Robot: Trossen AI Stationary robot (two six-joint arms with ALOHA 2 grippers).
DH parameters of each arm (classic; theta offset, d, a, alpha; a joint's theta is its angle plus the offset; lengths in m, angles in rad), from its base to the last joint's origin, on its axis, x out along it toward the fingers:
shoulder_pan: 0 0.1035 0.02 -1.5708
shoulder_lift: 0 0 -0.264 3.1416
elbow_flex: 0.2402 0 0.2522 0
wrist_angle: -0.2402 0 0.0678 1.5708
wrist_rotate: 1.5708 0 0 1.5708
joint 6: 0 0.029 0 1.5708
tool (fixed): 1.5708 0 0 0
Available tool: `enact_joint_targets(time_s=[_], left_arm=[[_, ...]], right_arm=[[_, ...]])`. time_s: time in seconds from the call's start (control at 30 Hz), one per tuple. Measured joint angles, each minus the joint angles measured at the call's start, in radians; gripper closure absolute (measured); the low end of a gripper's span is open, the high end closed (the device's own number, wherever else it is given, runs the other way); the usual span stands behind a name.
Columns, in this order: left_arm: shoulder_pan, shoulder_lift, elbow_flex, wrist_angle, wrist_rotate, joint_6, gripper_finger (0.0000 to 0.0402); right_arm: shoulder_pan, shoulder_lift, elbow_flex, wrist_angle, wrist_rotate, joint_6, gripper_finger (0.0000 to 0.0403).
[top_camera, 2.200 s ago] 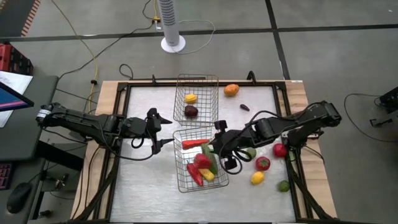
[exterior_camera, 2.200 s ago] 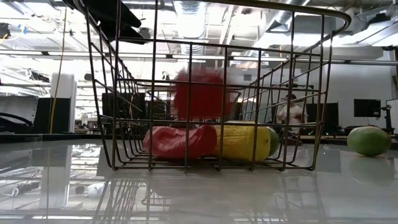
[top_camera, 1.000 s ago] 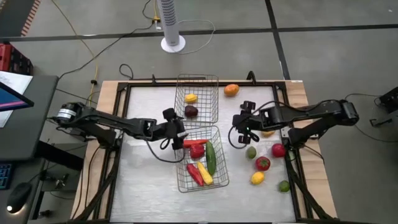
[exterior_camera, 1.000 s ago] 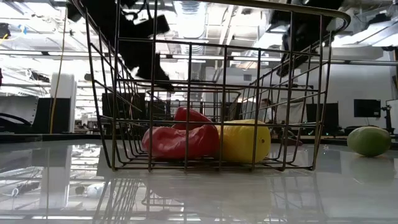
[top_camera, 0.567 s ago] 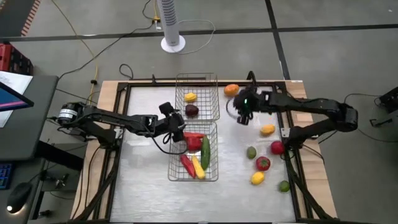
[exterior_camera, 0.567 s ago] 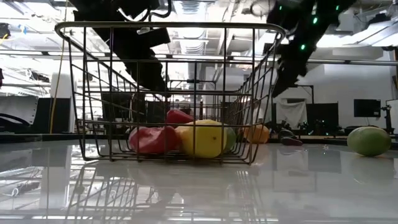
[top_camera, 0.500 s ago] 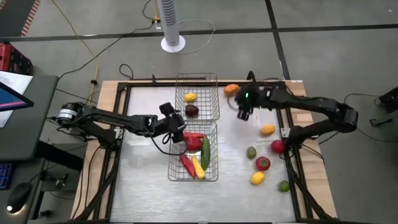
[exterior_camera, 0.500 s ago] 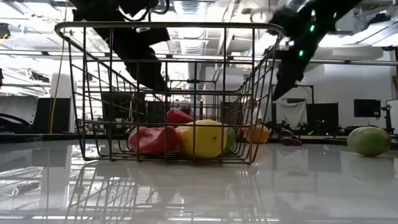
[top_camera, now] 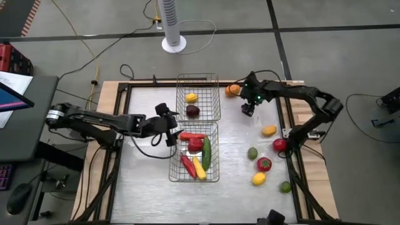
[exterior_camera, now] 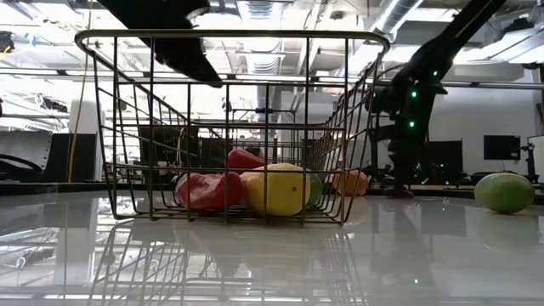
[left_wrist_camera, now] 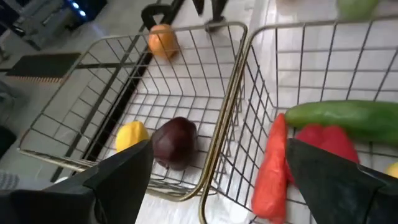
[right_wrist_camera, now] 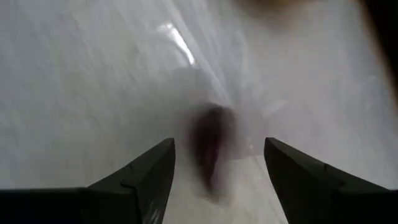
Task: Sort produce into baskets
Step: Put the purple eggplant into the bottom wire basket
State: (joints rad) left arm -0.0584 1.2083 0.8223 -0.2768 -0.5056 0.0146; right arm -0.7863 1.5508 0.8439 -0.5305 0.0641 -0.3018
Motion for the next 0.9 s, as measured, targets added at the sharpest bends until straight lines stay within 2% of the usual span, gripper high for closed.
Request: enact_joint_targets(time_s=[0.4, 0.7, 0.9], left_arm=[[-0.075, -0.182, 0.000, -0.089, -0.010, -0.047, 0.0050], [-0.082, -0.202, 0.000, -0.123, -0.041, -0.054, 0.0050], [-0.082, -0.201, 0.000, -0.126, -0.040, -0.061, 0.0050]], right_arm=[[-0.012, 0.060, 0.000, 0.019, -0.023, -0.030, 0.0130], [-0.019, 0.025, 0.001, 0.047, -0.009, -0.090, 0.0175], [0.021, -0.024, 0.012, -0.039, 0.021, -0.184, 0.0180]])
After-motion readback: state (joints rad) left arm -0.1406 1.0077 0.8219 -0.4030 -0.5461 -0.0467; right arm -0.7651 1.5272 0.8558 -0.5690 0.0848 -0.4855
